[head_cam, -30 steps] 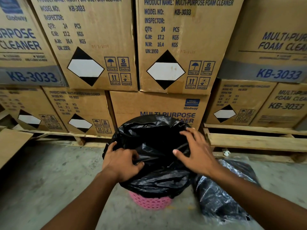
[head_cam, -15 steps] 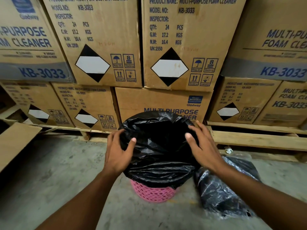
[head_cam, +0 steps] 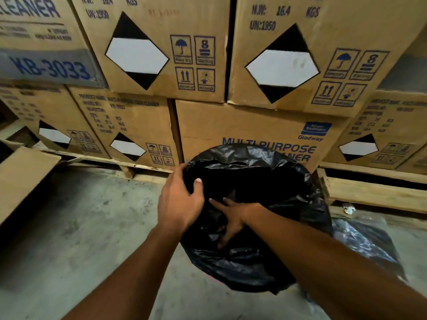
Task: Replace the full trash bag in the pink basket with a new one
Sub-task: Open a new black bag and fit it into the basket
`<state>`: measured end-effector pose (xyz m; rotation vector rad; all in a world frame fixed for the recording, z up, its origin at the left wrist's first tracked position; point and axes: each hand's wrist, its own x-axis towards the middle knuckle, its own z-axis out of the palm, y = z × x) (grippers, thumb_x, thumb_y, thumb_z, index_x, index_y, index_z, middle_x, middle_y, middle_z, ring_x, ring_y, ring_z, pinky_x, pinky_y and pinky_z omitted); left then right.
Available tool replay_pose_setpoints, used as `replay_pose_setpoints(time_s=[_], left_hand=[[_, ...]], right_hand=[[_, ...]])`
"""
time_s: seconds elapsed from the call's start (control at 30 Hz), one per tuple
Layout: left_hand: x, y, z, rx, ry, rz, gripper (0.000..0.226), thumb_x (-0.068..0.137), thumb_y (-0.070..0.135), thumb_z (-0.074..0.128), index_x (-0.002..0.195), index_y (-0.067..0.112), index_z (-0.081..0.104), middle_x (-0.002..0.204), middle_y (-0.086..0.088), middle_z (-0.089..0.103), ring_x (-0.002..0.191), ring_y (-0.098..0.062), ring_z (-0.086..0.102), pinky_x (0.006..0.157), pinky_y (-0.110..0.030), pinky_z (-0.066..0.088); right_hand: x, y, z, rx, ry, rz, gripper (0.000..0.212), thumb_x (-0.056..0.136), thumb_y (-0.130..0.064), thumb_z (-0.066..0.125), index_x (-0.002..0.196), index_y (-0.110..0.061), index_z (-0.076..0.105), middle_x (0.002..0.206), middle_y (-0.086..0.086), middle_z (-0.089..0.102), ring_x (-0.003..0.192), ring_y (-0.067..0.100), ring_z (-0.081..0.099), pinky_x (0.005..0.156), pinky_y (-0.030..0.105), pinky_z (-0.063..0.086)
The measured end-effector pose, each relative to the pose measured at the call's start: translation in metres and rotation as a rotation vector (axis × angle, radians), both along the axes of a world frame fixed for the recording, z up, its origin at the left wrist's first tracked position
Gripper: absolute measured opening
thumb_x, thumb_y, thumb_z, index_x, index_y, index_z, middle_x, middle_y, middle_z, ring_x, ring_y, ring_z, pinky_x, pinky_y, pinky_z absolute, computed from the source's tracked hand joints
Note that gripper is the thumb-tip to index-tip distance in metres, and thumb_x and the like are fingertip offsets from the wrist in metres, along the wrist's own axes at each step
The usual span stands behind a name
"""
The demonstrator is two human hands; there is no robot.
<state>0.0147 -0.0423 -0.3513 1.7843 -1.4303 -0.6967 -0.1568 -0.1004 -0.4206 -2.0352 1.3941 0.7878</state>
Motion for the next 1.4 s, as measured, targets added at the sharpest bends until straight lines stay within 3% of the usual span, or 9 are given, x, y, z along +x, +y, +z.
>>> replay_pose_setpoints(time_s=[0.13,0.3,0.43,0.53,0.6,0.67,0.87,1.17,1.4], left_hand=[[-0.001,0.001,0.002,-0.010,-0.051,-0.007,0.053,0.092,0.047,0.047,0.143,0.032,0.040,0.141,-0.001,0.057,0.128,-0.024,0.054,0.105,-0.043,0.046],[-0.001,0.003,0.005,0.020,-0.056,-0.010,0.050,0.094,0.046,0.044,0.143,0.033,0.038,0.139,-0.002,0.058,0.124,-0.025,0.056,0.100,-0.041,0.048],[-0.002,0.004,0.010,0.042,-0.067,-0.011,0.050,0.094,0.047,0.041,0.142,0.035,0.035,0.137,-0.004,0.059,0.121,-0.027,0.058,0.098,-0.046,0.050],[-0.002,0.004,0.012,0.060,-0.058,-0.003,0.052,0.092,0.048,0.040,0.143,0.035,0.035,0.138,-0.005,0.059,0.124,-0.027,0.058,0.100,-0.047,0.049],[-0.003,0.004,0.012,0.067,-0.048,-0.002,0.054,0.091,0.049,0.038,0.143,0.035,0.035,0.139,-0.005,0.059,0.125,-0.027,0.057,0.101,-0.047,0.049],[-0.003,0.004,0.012,0.069,-0.038,-0.001,0.053,0.092,0.049,0.039,0.143,0.035,0.036,0.139,-0.005,0.059,0.126,-0.027,0.056,0.102,-0.047,0.048],[-0.002,0.006,0.010,0.051,-0.026,0.007,0.049,0.096,0.049,0.041,0.143,0.036,0.037,0.138,-0.003,0.060,0.126,-0.025,0.057,0.102,-0.049,0.049],[-0.002,0.005,0.007,0.037,-0.024,0.011,0.048,0.097,0.053,0.037,0.142,0.036,0.037,0.137,-0.001,0.061,0.126,-0.024,0.056,0.103,-0.046,0.047],[-0.003,0.005,0.009,0.038,-0.011,0.020,0.048,0.097,0.056,0.036,0.141,0.037,0.038,0.136,-0.001,0.062,0.125,-0.024,0.057,0.102,-0.047,0.048]], right_hand=[[0.007,-0.004,-0.044,0.048,0.086,-0.007,0.151,0.034,-0.088,0.069,0.137,-0.056,-0.035,0.162,-0.007,-0.032,0.152,0.037,-0.014,0.108,0.080,0.007],[0.004,-0.009,-0.073,0.045,0.127,0.018,0.155,0.030,-0.097,0.058,0.142,-0.047,-0.035,0.161,-0.004,-0.035,0.149,0.033,-0.027,0.109,0.077,-0.007],[-0.001,-0.020,-0.049,0.007,0.041,-0.006,0.146,0.030,-0.091,0.065,0.154,-0.045,0.003,0.168,0.000,0.002,0.153,0.032,0.003,0.116,0.063,0.011],[-0.011,-0.036,-0.034,-0.122,-0.199,-0.101,0.096,0.048,-0.067,0.082,0.131,-0.026,0.057,0.129,0.009,0.059,0.116,0.025,0.058,0.095,0.032,0.048],[-0.019,-0.039,-0.037,-0.009,-0.428,-0.353,0.043,0.065,-0.031,0.089,0.102,-0.021,0.069,0.098,0.008,0.072,0.073,0.012,0.065,0.063,0.018,0.051],[-0.024,-0.034,-0.045,0.106,-0.499,-0.522,0.019,0.076,-0.006,0.079,0.087,-0.019,0.069,0.081,0.008,0.075,0.055,0.009,0.063,0.050,0.020,0.051],[-0.030,-0.018,-0.083,0.219,-0.567,-0.702,0.033,0.073,-0.007,0.086,0.102,-0.015,0.073,0.082,-0.003,0.068,0.072,0.007,0.063,0.051,0.014,0.048],[-0.014,-0.018,-0.102,0.129,-0.474,-0.564,0.071,0.055,-0.035,0.095,0.121,-0.030,0.068,0.131,0.000,0.063,0.124,0.020,0.054,0.101,0.027,0.045],[-0.019,-0.029,-0.087,0.199,-0.474,-0.539,0.075,0.064,-0.023,0.092,0.132,-0.023,0.061,0.137,0.007,0.060,0.123,0.022,0.058,0.098,0.027,0.046]])
